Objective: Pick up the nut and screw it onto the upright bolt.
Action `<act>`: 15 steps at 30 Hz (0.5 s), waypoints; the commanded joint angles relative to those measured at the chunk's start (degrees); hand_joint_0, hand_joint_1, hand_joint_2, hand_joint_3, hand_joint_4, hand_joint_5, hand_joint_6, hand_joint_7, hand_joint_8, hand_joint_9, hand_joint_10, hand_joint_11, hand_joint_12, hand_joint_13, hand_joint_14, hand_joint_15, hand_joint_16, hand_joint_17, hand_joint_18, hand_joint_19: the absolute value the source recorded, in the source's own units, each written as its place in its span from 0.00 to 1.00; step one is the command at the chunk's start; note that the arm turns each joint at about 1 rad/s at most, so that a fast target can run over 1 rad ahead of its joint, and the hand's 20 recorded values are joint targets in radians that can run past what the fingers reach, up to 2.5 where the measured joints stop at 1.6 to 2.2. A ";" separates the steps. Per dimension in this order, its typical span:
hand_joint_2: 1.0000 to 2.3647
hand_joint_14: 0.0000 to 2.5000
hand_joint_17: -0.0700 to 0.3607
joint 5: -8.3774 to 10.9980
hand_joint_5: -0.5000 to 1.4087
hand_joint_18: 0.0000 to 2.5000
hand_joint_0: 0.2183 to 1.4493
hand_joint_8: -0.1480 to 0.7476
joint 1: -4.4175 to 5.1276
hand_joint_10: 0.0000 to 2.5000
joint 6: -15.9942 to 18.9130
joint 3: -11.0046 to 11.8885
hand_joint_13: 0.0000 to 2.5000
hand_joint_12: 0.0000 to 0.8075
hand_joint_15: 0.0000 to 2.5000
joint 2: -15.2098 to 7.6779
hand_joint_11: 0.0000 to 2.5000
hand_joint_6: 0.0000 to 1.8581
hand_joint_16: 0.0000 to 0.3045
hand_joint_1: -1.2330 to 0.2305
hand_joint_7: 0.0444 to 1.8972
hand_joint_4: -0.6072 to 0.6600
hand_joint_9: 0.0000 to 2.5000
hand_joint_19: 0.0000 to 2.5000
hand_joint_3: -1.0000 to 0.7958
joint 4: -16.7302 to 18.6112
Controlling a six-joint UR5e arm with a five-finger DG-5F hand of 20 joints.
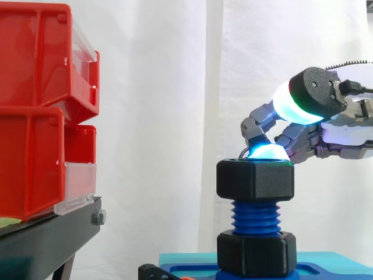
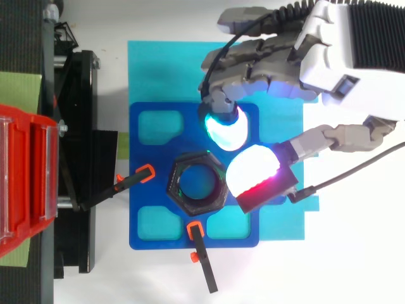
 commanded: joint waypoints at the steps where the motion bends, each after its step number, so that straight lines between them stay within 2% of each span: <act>1: 0.00 0.00 0.21 -0.02 0.28 0.16 0.24 0.41 -0.07 0.00 -0.01 0.00 0.29 0.24 0.00 -0.01 0.00 0.27 0.03 0.62 0.73 0.60 0.38 0.00 0.28 -0.06; 5: 0.00 0.00 0.24 -0.37 0.22 0.12 0.23 0.44 -0.25 0.00 -0.01 0.00 0.25 0.28 0.00 0.08 0.00 0.27 0.05 0.64 0.56 0.68 0.32 0.00 0.28 0.11; 8: 0.00 0.00 0.26 -1.07 0.20 0.09 0.22 0.44 -0.60 0.00 -0.01 1.14 0.23 0.32 0.00 0.08 0.00 0.27 0.06 0.65 0.45 0.67 0.28 0.00 0.28 -0.15; 9: 0.00 0.00 0.27 -1.25 0.19 0.08 0.22 0.43 -0.77 0.00 -0.01 1.41 0.22 0.33 0.00 -0.01 0.00 0.27 0.07 0.65 0.43 0.65 0.27 0.00 0.28 -0.24; 10: 0.00 0.00 0.27 -2.39 0.19 0.07 0.21 0.43 -1.21 0.00 -0.10 2.64 0.21 0.33 0.00 0.08 0.00 0.27 0.07 0.65 0.41 0.64 0.26 0.00 0.28 -0.85; 15: 0.00 0.00 0.29 -4.32 0.17 0.05 0.21 0.42 -2.18 0.00 -1.42 3.87 0.19 0.34 0.00 -0.01 0.00 0.27 0.08 0.66 0.35 0.61 0.23 0.00 0.28 -1.47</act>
